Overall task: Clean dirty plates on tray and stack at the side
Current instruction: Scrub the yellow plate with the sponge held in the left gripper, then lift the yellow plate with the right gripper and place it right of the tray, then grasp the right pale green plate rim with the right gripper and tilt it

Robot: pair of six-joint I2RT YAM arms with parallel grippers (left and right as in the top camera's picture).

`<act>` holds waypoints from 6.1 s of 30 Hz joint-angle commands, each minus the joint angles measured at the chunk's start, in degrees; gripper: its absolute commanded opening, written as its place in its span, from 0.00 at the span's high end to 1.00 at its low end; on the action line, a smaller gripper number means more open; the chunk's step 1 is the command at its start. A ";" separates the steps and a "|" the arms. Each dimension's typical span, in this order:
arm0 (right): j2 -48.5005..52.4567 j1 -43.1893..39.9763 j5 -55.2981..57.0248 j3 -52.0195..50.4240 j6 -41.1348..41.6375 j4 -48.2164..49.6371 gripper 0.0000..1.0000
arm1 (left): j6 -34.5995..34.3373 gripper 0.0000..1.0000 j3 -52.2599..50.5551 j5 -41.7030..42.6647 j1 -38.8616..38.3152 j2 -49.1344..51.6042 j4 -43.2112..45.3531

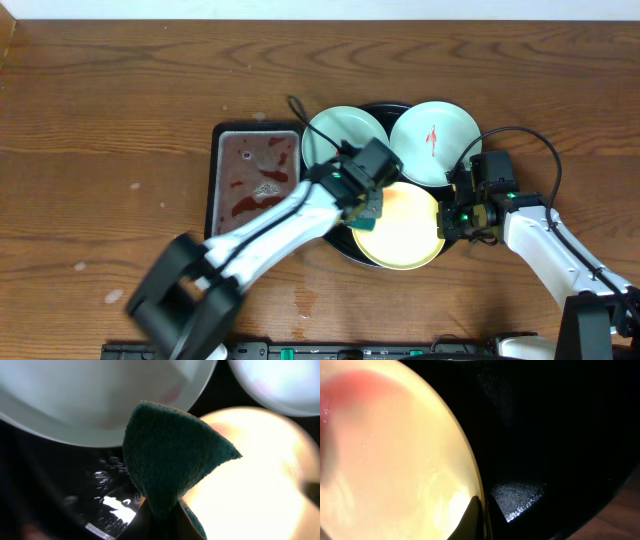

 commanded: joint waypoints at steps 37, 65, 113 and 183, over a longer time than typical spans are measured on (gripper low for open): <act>-10.58 7.41 32.15 14.03 -3.10 -5.44 0.99 | 23.69 0.93 -0.35 -0.17 34.95 -11.63 -14.16; -10.56 37.46 75.63 16.63 -26.21 7.56 0.99 | 24.72 0.93 -0.35 -0.17 34.95 4.00 -9.03; -3.21 -28.63 21.44 16.50 25.75 -5.68 0.99 | 24.70 0.92 -0.35 -0.17 34.95 4.00 -9.97; 3.98 -11.56 3.39 17.75 -0.02 5.99 0.99 | 24.68 0.93 -0.35 -0.17 34.95 4.00 -10.34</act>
